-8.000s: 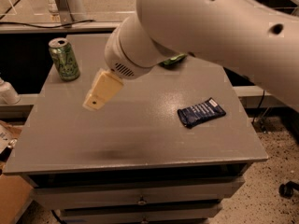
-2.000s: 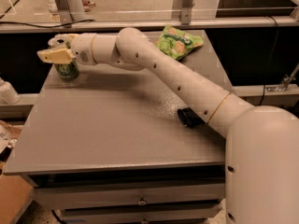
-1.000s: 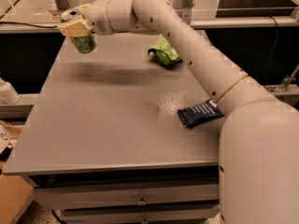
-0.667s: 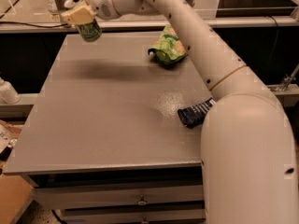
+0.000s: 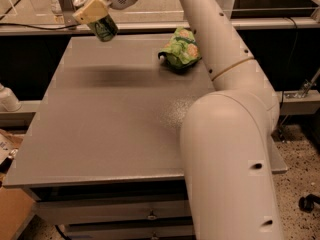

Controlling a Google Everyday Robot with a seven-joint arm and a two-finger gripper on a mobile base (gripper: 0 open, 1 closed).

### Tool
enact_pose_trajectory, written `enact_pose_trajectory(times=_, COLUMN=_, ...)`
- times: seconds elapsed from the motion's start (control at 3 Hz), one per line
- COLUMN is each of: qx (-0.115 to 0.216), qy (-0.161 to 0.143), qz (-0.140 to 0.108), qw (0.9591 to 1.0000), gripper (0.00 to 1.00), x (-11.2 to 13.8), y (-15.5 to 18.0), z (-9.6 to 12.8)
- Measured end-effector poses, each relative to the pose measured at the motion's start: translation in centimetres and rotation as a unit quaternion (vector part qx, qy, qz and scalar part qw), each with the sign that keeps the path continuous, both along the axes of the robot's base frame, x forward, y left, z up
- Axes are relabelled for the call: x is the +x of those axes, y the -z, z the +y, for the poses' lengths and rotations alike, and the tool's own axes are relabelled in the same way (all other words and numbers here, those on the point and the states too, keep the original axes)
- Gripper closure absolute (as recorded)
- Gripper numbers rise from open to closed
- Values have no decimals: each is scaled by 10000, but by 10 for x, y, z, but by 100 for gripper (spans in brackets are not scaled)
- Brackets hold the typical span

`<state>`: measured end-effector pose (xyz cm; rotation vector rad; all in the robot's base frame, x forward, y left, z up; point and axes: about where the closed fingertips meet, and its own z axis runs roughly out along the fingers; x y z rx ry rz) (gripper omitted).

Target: Knock green can over

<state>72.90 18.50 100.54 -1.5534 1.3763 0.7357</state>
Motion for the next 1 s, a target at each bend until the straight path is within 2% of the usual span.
enact_pose_trajectory(times=0.33, qx=-635, qy=-491, qz=42, qw=9968, gripper=100, x=-28, y=10, z=-9)
enact_pose_trajectory(times=0.67, qx=-1109, qy=-784, qz=-16, qw=9907, gripper=100, x=-53, y=13, z=-21)
enact_pose_trajectory(times=1.0, qx=-1370, qy=-905, qz=-32, qw=9864, gripper=100, x=-76, y=22, z=-25)
